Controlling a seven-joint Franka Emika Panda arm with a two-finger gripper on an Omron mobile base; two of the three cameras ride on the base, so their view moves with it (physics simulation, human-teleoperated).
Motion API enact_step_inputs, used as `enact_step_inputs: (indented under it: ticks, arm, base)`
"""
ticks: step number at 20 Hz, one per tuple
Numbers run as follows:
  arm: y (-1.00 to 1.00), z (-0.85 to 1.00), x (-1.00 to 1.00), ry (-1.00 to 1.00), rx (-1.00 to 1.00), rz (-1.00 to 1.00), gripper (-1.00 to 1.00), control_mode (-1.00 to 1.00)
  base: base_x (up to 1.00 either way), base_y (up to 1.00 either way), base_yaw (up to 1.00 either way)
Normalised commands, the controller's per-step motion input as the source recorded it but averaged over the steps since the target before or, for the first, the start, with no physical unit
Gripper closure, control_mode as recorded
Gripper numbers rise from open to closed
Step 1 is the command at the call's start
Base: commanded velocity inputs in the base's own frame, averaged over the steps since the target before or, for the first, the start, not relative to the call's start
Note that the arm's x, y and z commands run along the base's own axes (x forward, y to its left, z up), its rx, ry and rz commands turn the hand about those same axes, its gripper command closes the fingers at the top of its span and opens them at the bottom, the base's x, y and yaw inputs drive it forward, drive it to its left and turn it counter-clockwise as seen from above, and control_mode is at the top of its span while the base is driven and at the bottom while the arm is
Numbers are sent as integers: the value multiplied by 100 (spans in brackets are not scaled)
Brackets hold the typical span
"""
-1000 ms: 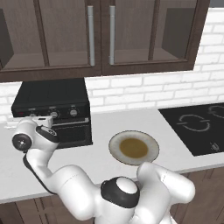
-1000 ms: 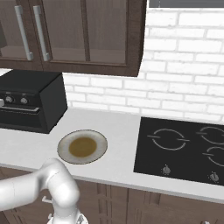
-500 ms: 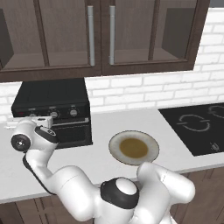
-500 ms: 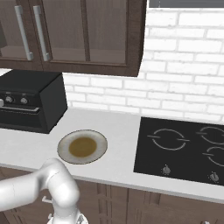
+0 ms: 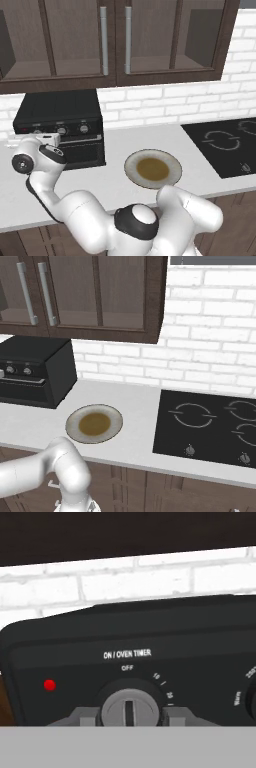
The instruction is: Pick up the kebab skewer and baguette bread, and place them inside the toaster oven. Close the toaster oven door and start by setting the timer.
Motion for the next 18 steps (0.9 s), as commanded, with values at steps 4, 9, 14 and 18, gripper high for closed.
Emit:
enact_step_inputs:
  ticks: [4, 9, 14, 18]
  arm:
    - [0, 0, 0, -1, 0, -4, 100, -100]
    - [0, 0, 0, 0, 0, -1, 100, -100]
    - [0, 0, -3, 0, 0, 0, 100, -100]
    - [0, 0, 0, 0, 0, 2, 100, -100]
  base:
    - [0, 0, 0]
    - [0, 0, 0]
    - [0, 0, 0]
    - [0, 0, 0]
